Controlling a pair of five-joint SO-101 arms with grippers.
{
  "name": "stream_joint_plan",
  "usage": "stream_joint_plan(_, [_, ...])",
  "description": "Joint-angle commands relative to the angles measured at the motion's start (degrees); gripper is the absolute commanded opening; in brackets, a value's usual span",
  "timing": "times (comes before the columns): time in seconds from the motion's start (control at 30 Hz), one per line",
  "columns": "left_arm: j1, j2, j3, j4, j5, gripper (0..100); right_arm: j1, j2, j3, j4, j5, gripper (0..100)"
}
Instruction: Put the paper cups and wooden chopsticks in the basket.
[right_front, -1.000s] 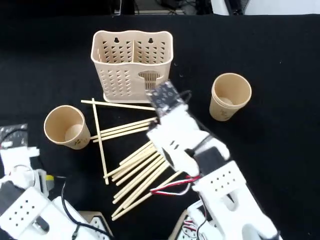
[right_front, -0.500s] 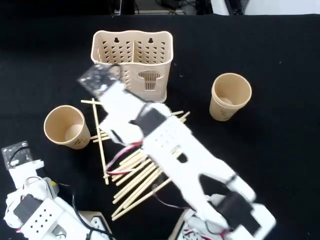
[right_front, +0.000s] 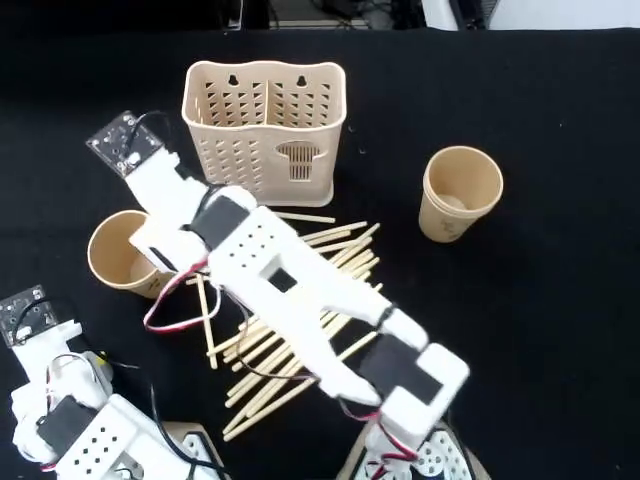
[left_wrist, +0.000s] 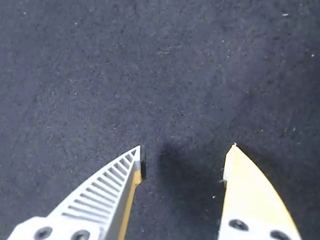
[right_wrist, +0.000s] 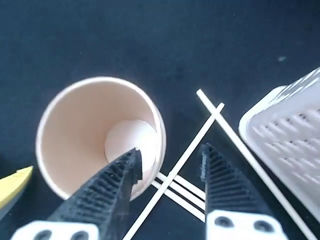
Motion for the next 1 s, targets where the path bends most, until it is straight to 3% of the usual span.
stream_joint_plan(0.0, [0.0,-0.5,0.9,0.3,0.3,27,-0.6,2.2,-4.5,1.1,-0.4,20.4])
stream_joint_plan(0.17, [0.0,-0.5,0.9,0.4,0.3,27,-0.6,6.8,-6.3,3.0,-0.1,17.2])
stream_joint_plan(0.27, [0.0,-0.5,0.9,0.4,0.3,27,-0.6,7.9,-8.0,4.4,-0.1,0.3])
stream_joint_plan(0.53, [0.0,-0.5,0.9,0.4,0.3,27,-2.4,7.3,-22.5,18.3,0.6,1.1])
stream_joint_plan(0.97, [0.0,-0.5,0.9,0.4,0.3,27,-2.0,-12.7,-40.3,41.5,12.7,1.1])
